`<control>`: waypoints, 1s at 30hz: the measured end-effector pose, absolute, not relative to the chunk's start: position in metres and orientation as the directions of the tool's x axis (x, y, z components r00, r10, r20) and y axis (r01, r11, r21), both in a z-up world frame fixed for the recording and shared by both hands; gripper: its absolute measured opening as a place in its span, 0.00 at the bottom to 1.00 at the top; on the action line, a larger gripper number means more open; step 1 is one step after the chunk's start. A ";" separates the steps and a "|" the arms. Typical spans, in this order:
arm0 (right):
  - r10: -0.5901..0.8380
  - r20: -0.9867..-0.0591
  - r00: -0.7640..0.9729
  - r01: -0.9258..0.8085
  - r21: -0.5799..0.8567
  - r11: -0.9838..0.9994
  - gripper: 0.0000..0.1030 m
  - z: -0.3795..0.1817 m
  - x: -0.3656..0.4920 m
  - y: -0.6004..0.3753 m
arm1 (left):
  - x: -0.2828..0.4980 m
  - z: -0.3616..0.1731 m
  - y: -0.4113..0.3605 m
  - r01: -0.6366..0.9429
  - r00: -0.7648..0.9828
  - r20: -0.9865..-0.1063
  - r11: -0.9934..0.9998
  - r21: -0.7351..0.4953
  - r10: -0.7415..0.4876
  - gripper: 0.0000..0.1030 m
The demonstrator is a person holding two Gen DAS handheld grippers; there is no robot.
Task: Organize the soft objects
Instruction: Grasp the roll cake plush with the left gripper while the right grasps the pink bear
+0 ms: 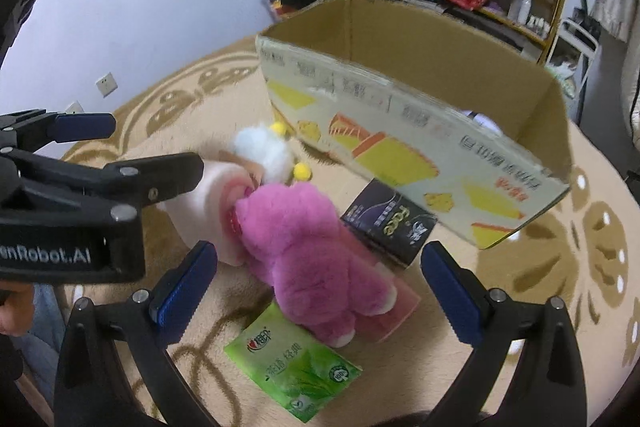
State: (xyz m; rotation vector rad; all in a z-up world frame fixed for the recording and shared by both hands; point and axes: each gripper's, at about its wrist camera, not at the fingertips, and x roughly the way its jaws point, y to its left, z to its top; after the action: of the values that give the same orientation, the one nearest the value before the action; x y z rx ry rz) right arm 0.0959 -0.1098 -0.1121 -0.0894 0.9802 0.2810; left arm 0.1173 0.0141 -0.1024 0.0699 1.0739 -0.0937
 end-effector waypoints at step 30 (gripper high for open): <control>0.200 -0.879 0.432 -0.319 0.058 0.946 0.65 -0.159 0.123 -0.089 | 0.127 -0.125 0.012 0.114 0.397 -0.904 0.986 -0.121 -0.157 0.39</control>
State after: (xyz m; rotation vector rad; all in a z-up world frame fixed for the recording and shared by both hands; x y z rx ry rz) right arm 0.1230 -0.0894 -0.1587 -0.1231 1.0773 0.3245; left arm 0.1272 0.0124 -0.1246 -0.0421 1.1503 -0.1720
